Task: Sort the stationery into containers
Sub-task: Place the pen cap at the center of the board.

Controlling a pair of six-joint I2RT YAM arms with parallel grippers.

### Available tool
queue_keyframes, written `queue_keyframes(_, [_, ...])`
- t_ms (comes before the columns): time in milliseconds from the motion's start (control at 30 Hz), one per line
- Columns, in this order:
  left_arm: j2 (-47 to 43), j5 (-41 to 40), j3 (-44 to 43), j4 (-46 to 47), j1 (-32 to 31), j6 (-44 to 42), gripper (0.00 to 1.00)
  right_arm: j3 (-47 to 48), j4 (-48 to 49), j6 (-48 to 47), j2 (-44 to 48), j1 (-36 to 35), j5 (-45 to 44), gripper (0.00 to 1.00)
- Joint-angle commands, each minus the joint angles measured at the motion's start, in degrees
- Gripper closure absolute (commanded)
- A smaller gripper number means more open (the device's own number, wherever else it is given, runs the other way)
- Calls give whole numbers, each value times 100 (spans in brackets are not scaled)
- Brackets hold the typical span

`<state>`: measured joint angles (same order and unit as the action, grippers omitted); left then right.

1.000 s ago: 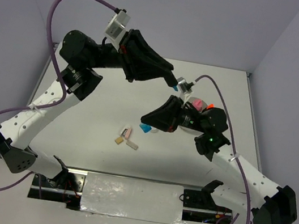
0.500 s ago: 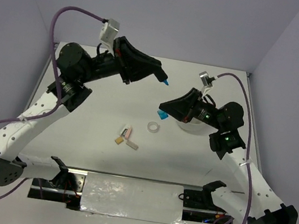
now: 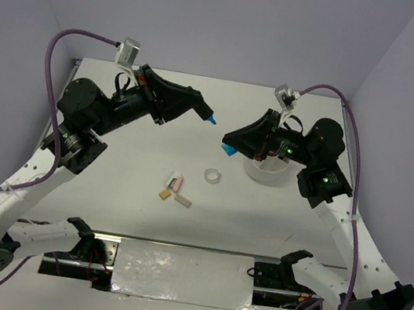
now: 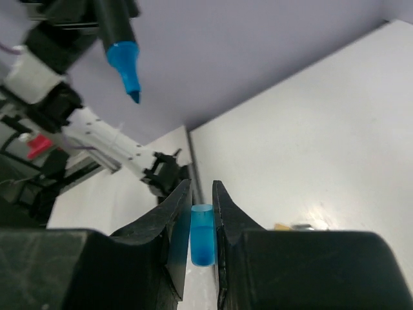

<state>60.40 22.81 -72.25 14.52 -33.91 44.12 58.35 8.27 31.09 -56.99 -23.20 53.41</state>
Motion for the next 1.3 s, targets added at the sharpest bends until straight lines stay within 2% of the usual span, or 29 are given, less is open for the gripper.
queue_keyframes(0, [-344, -1180, -158, -905, 34, -8, 100, 414, -1519, -1147, -276, 44, -655, 100])
queue_keyframes(33, [-388, -1391, -158, -1142, 34, -8, 100, 406, -1783, -1593, -521, 26, -1065, 100])
queue_keyframes(100, [-528, -1700, 8, -1434, 51, 9, 100, 195, -2250, -1843, -768, -44, -1463, 100])
queue_keyframes(233, [-845, -1868, 394, -1812, 69, 9, 100, -367, -2181, -1853, -1217, -351, -2630, 100])
queue_keyframes(467, [-1223, -1736, 457, -2129, 78, -272, 100, -395, -2163, -2177, -2692, -1133, -2871, 100])
queue_keyframes(733, [-1645, -1674, 747, -2533, 78, -413, 100, -333, -2075, -2204, -3634, -1327, -3161, 100])
queue_keyframes(1033, [-2155, -1402, 1160, -2534, 86, -641, 100, -359, -1663, -2081, -3933, -1512, -3100, 91])
queue_keyframes(1133, [-2199, -1428, 1196, -2577, 78, -650, 100, -289, -1671, -2098, -4004, -1521, -3100, 82])
queue_keyframes(1267, [-2226, -1481, 1196, -2735, 78, -676, 100, -280, -1680, -2134, -4030, -1521, -3064, 66])
